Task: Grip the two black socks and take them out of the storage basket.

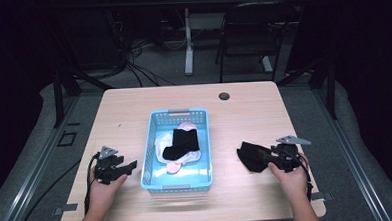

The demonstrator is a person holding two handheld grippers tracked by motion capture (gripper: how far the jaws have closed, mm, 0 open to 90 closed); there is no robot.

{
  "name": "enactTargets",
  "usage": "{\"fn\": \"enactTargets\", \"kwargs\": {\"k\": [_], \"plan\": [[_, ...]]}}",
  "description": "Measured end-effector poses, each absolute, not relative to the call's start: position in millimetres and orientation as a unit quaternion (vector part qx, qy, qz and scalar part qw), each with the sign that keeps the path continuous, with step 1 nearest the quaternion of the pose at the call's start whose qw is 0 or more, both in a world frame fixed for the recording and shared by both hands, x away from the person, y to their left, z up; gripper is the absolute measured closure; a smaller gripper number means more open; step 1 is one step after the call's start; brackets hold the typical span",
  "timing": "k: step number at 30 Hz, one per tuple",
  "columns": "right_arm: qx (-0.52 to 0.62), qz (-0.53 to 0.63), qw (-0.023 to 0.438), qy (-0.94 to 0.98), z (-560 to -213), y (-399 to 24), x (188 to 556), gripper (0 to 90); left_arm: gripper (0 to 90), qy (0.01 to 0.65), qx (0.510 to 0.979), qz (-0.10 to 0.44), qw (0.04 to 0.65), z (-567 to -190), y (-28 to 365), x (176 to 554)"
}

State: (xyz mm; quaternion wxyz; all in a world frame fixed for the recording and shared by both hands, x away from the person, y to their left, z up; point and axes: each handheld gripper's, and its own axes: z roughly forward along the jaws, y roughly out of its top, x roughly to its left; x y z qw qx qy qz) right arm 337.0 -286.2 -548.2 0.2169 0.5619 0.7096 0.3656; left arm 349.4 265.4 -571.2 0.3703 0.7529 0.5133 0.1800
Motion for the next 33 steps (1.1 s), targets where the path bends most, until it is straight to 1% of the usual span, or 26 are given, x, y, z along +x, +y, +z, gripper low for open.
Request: {"fn": "enactTargets", "kwargs": {"k": [2,4,7,10,12,16,19,24,33], "plan": [[0.559,0.365,0.216,0.712,-546.7,-283.6,336.9,40.6,38.6,0.514,0.753,0.181,0.370,-571.1,265.3,349.3],[0.550,0.360,0.215,0.722,-545.7,-279.4,337.1,36.4,39.2,0.514,0.751,0.181,0.372,-570.8,265.3,349.2],[0.541,0.358,0.218,0.729,-543.4,-273.0,337.3,36.5,39.6,0.515,0.749,0.183,0.375,-570.2,265.9,348.8],[0.521,0.369,0.217,0.738,-538.5,-265.0,338.1,42.7,40.3,0.516,0.745,0.185,0.379,-569.6,266.3,348.5],[0.517,0.366,0.212,0.744,-534.9,-261.3,339.9,44.5,40.4,0.516,0.745,0.185,0.380,-569.4,266.5,348.4],[0.501,0.369,0.215,0.753,-521.4,-252.0,343.8,44.5,40.5,0.516,0.743,0.185,0.384,-568.8,266.6,348.1],[0.496,0.379,0.199,0.755,-509.3,-243.7,346.5,42.3,40.5,0.513,0.746,0.188,0.381,-568.0,267.0,347.9],[0.482,0.381,0.185,0.767,-492.0,-227.7,352.2,44.8,40.5,0.513,0.748,0.187,0.377,-567.0,266.8,347.6],[0.446,0.374,0.190,0.791,-470.5,-190.9,365.5,48.3,40.5,0.508,0.751,0.182,0.381,-567.6,265.4,347.8]]}}
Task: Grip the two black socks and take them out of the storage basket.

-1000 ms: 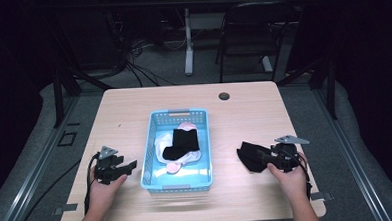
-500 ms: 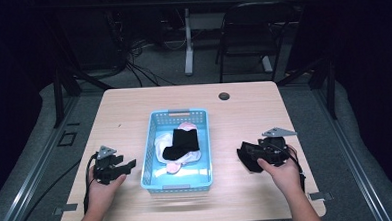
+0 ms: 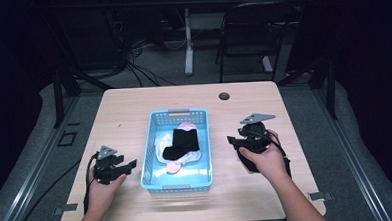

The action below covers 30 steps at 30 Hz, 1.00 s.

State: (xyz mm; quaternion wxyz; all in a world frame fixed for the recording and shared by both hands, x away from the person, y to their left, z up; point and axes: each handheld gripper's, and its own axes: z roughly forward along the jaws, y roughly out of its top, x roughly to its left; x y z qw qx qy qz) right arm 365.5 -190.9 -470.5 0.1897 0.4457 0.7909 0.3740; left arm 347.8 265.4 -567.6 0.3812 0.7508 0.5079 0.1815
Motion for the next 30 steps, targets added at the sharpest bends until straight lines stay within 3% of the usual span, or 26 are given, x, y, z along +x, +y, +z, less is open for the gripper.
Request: {"fn": "enactTargets", "kwargs": {"k": [15,30], "plan": [[0.389,0.386,0.180,0.817,-447.1,-142.3,379.0,53.6,40.8,0.508,0.751,0.178,0.383,-568.2,265.1,348.1],[0.364,0.385,0.158,0.833,-438.6,-118.8,387.0,52.2,40.8,0.506,0.753,0.174,0.382,-568.8,264.1,348.5]]}}
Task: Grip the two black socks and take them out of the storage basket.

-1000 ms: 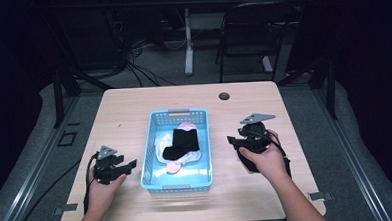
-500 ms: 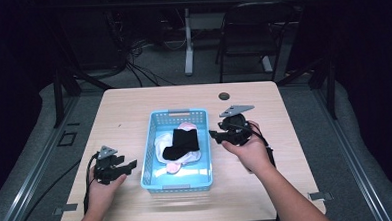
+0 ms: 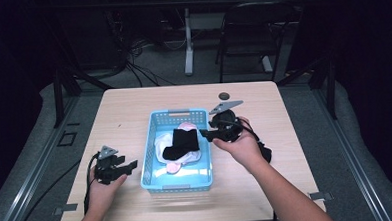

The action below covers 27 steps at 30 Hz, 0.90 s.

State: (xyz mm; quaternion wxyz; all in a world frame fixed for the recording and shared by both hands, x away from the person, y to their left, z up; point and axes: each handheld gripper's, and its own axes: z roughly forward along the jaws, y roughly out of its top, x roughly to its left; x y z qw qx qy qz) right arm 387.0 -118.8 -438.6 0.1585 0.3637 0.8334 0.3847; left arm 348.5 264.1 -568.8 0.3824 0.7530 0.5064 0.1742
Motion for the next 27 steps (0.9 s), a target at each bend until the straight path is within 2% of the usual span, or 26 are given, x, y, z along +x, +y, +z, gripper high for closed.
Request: {"fn": "enactTargets", "kwargs": {"k": [15,27], "plan": [[0.353,0.351,0.129,0.857,-463.7,-79.4,413.2,50.1,40.8,0.507,0.753,0.173,0.383,-568.5,265.2,348.8],[0.350,0.321,0.114,0.873,-494.1,-51.4,434.9,38.6,40.8,0.505,0.752,0.174,0.386,-567.7,266.0,348.9]]}}
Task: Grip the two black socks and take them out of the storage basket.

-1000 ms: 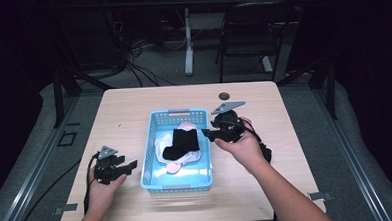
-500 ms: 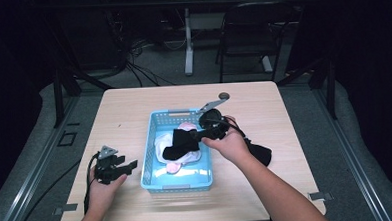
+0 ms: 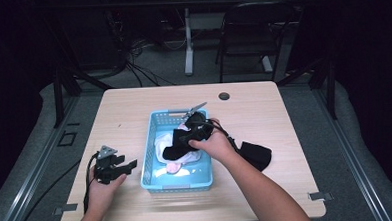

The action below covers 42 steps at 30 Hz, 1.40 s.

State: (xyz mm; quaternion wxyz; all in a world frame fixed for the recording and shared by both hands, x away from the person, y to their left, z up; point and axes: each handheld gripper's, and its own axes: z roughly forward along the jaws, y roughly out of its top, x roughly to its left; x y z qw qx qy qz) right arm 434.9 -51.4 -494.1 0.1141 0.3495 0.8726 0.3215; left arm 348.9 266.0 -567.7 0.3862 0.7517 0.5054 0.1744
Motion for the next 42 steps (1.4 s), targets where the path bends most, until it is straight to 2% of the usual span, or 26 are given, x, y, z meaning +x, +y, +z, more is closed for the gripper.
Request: {"fn": "enactTargets", "kwargs": {"k": [5,12,14,19,23,25,33,42], "plan": [[0.354,0.302,0.108,0.879,-505.8,-43.8,442.2,32.8,40.8,0.504,0.752,0.175,0.387,-567.3,266.7,348.9],[0.359,0.274,0.098,0.887,-511.6,-35.6,447.6,32.2,40.8,0.504,0.751,0.176,0.389,-566.8,267.0,348.9],[0.371,0.273,0.092,0.883,-514.7,-33.2,449.0,35.0,40.8,0.504,0.750,0.176,0.390,-566.7,267.3,348.9],[0.368,0.250,0.065,0.893,-519.0,-32.1,450.5,56.0,40.8,0.504,0.750,0.176,0.390,-566.7,267.6,348.9],[0.365,0.246,0.060,0.896,-518.2,-33.1,449.6,68.5,40.7,0.504,0.750,0.177,0.390,-566.7,267.6,349.0],[0.365,0.249,0.060,0.895,-517.0,-34.1,448.9,71.7,40.8,0.504,0.750,0.177,0.390,-566.8,267.5,349.1],[0.353,0.266,0.064,0.895,-503.8,-39.4,443.8,74.5,40.7,0.504,0.750,0.178,0.389,-566.8,267.6,349.1],[0.341,0.302,0.084,0.886,-475.8,-46.9,435.7,73.0,40.7,0.505,0.750,0.177,0.388,-567.0,267.2,349.2]]}}
